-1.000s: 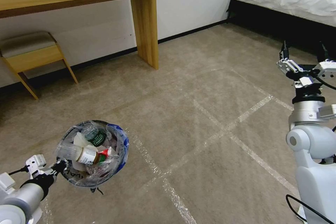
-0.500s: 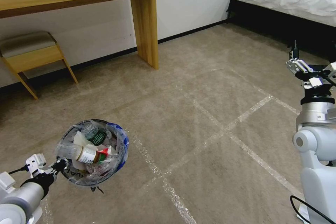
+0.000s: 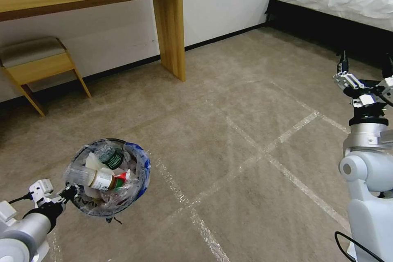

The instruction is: Pick up the trash bin and place the garbage on the floor into it.

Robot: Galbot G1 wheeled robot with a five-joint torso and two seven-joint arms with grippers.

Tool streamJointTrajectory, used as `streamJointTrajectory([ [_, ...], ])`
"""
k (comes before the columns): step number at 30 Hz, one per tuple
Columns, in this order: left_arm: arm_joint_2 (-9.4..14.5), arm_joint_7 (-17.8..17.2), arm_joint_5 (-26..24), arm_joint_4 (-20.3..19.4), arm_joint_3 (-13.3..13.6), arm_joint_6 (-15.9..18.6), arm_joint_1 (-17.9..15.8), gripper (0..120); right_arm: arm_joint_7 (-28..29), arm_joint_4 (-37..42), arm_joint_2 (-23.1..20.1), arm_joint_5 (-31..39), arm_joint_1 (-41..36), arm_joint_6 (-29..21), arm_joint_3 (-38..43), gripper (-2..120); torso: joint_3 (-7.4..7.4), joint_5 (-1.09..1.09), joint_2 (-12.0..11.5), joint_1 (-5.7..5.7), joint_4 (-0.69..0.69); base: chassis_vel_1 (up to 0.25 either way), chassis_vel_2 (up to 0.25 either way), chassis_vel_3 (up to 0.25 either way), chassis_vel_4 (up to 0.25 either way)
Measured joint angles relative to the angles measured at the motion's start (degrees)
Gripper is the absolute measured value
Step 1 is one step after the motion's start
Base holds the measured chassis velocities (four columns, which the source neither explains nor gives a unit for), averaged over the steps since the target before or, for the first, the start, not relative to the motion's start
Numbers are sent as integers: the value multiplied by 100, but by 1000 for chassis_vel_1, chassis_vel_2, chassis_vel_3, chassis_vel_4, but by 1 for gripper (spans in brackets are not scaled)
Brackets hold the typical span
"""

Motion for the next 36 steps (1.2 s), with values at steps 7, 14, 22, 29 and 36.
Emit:
streamJointTrajectory([
  [7, 2, 0, 4, 2, -3, -2, 10, 0, -11, 125, 6, -74, -127, -126, -19, 100, 0, 0, 0, 0, 0, 0, 0, 0, 0],
  [14, -6, 12, 20, 0, -17, -8, 49, 0, -181, 288, 77, -251, -316, -483, -41, 100, 0, 0, 0, 0, 0, 0, 0, 0, 0],
  [22, -17, 15, 36, -2, 0, -8, 44, 0, -363, 433, 148, -453, -483, -697, -151, 100, 0, 0, 0, 0, 0, 0, 0, 0, 0],
  [29, -16, 16, 40, 3, 11, -9, 30, 0, -360, 500, 329, -566, -548, -686, -351, 100, 0, 0, 0, 0, 0, 0, 0, 0, 0],
  [36, -26, 21, 40, 35, 22, -9, 14, 0, -347, 482, 438, -629, -572, -639, -384, 100, 0, 0, 0, 0, 0, 0, 0, 0, 0],
])
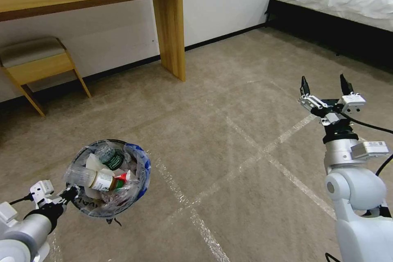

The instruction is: Pick up the trash bin and place the garbage on the floor into it.

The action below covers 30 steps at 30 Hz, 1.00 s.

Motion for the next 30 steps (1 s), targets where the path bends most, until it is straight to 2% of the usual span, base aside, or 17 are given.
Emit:
streamJointTrajectory([
  [30, 3, 34, 18, 125, -3, -1, -75, 0, 34, -61, 168, -186, -80, 138, -51, 100, 0, 0, 0, 0, 0, 0, 0, 0, 0],
])
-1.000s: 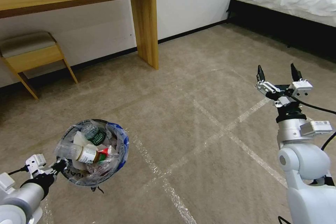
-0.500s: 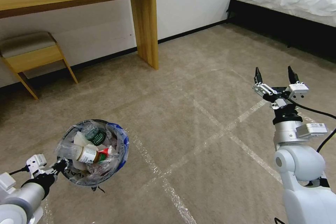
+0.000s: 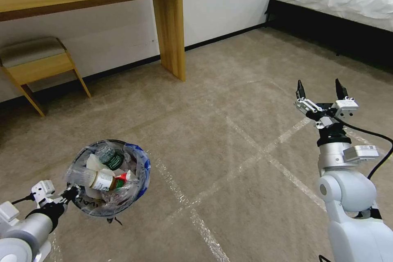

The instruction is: Pick up the trash bin and place the garbage on the floor into it.

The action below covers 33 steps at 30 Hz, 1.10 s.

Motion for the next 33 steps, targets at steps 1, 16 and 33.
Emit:
streamJointTrajectory([
  [1, 0, 0, 0, 0, 0, 0, 0, 0, 0, 0, 0, 0, 0, 0, 0, 100, 0, 0, 0, 0, 0, 0, 0, 0, 0],
  [16, -32, 29, 43, -28, 28, -9, 79, 0, 10, 165, 177, -146, -446, 107, 215, 100, 0, 1, 0, 0, 0, 0, 0, 0, 0],
  [33, 152, 124, 28, 656, 75, -28, -83, 0, 41, 139, 194, -244, -483, 144, 222, 100, 0, -1, 0, 0, 0, 0, 0, 0, 0],
])
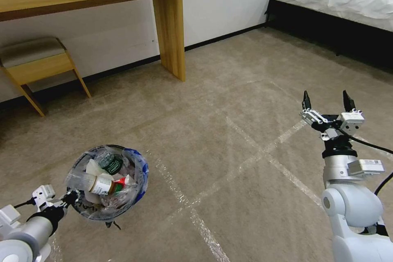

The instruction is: Pick up the trash bin and place the garbage on the floor into it.

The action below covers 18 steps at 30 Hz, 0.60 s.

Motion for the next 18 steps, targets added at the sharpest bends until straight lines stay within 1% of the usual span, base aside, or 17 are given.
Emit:
streamJointTrajectory([
  [1, 37, 54, 5, 136, 8, -15, -37, 0, 1, -26, 3, -17, 14, 8, -31, 100, 0, 0, 0, 0, 0, 0, 0, 0, 0],
  [2, 37, 54, 5, 136, 8, -15, -37, 0, 1, -26, 3, -17, 14, 8, -31, 100, 0, 0, 0, 0, 0, 0, 0, 0, 0],
  [4, 80, 135, 34, 316, 16, -40, -93, 0, 2, -52, 3, -33, 28, 15, -73, 100, 0, 1, 0, 0, 1, 0, 0, 0, 0],
  [5, 80, 135, 34, 316, 16, -40, -93, 0, 2, -52, 3, -33, 28, 15, -73, 100, 0, 1, 0, 0, 1, 0, 0, 0, 0],
  [7, 112, 223, 96, 574, 58, -68, -218, 0, 3, -76, 3, -60, 32, 20, -119, 100, 0, 1, 0, 0, 0, 0, 0, 0, 0],
  [8, 112, 223, 96, 574, 58, -68, -218, 0, 3, -76, 3, -60, 32, 20, -119, 100, 0, 1, 0, 0, 0, 0, 0, 0, 0],
  [10, 110, 294, 183, 773, 128, -76, -334, 0, 7, -96, 4, -77, 48, 22, -146, 100, 0, 1, 0, 0, 0, 0, 0, 0, 0],
  [18, 108, 347, 289, 1020, 214, -78, -501, 0, 24, -100, -8, -84, 71, 22, -161, 100, 0, 1, 0, 0, 0, 0, 0, 0, 0],
])
